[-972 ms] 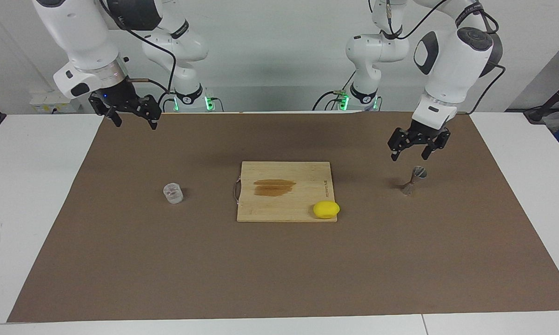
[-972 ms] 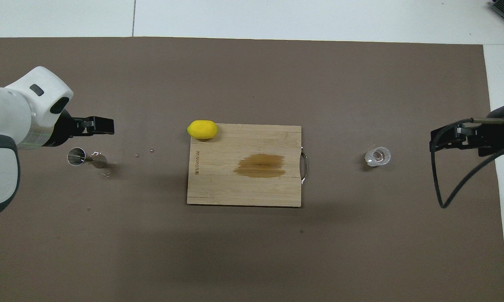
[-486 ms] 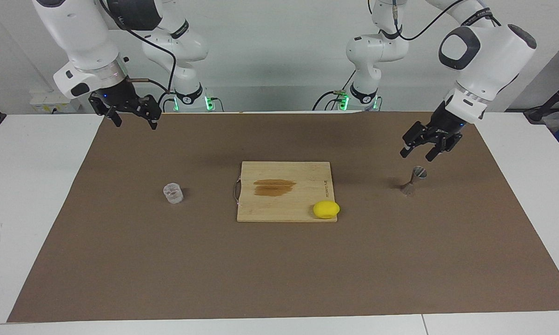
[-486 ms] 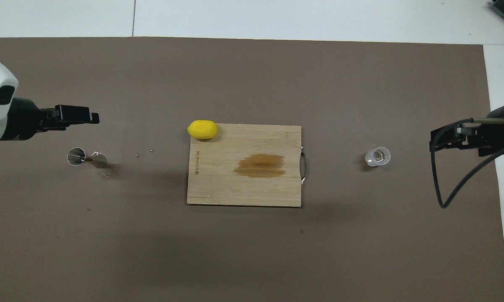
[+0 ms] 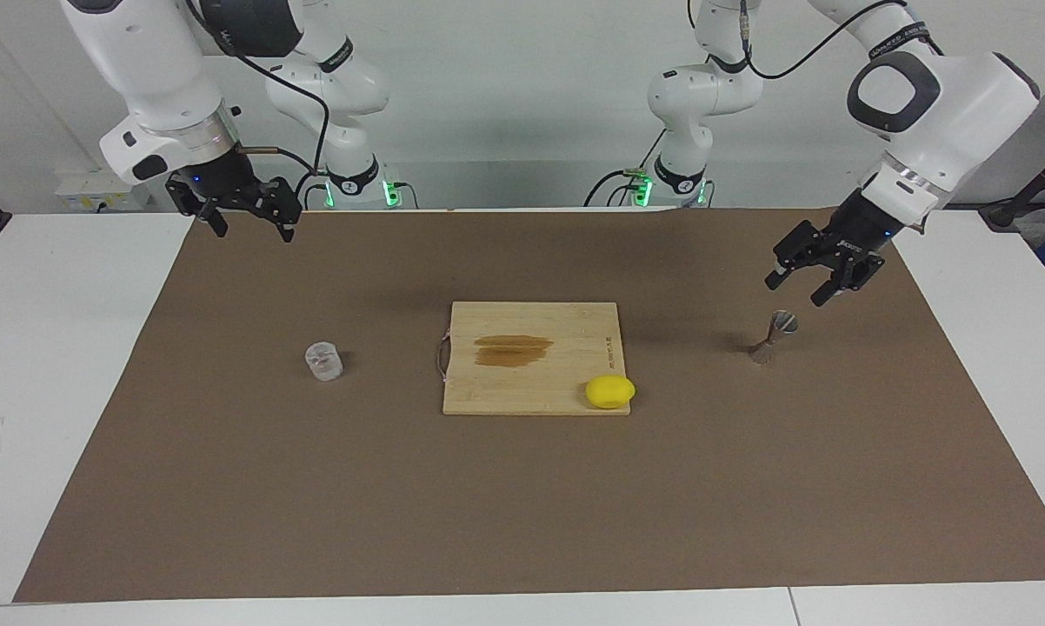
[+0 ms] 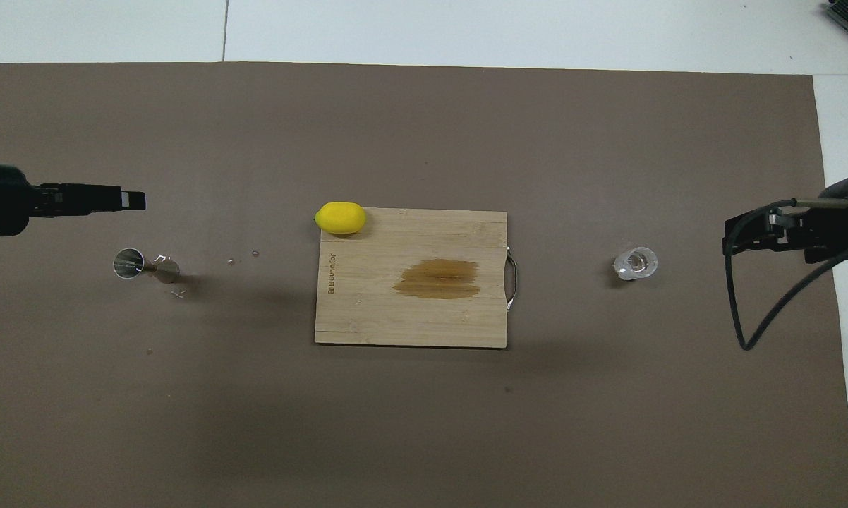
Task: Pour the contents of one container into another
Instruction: 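Move the left gripper toward the small metal cup and open it, then lower the left gripper around the metal cup and close on it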
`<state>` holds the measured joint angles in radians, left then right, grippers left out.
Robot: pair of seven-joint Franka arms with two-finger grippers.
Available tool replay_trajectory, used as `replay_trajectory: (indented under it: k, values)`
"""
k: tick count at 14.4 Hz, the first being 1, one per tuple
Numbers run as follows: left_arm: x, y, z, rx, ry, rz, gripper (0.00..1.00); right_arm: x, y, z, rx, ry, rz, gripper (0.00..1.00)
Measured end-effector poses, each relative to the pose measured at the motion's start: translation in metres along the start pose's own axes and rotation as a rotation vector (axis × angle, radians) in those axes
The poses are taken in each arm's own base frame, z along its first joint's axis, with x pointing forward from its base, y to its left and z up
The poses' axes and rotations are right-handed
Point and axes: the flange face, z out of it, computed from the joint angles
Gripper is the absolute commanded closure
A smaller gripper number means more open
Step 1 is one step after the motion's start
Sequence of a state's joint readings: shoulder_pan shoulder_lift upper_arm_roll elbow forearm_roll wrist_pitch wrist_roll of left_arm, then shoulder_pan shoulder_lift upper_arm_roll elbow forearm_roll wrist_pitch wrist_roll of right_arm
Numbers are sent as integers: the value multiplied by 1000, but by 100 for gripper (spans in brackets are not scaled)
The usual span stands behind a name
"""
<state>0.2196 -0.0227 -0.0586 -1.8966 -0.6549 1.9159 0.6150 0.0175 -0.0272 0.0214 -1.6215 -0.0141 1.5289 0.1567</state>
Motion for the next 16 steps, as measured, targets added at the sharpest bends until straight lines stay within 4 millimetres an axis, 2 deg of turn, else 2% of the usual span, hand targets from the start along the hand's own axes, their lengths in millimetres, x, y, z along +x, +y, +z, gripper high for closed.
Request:
replay_trajectory:
  k: [3, 5, 9, 13, 16]
  values:
    - [-18, -45, -15, -65, 35, 197, 0, 0, 0, 0, 0, 0, 0, 0]
    - [-30, -70, -18, -105, 76, 317, 0, 0, 0, 0, 0, 0, 0, 0]
    - [-48, -98, -19, -168, 180, 467, 0, 0, 0, 0, 0, 0, 0, 0]
    - [-75, -123, -3, -225, 295, 708, 0, 0, 0, 0, 0, 0, 0, 0]
    - [-93, -144, 22, -268, 358, 848, 0, 0, 0, 0, 0, 0, 0, 0]
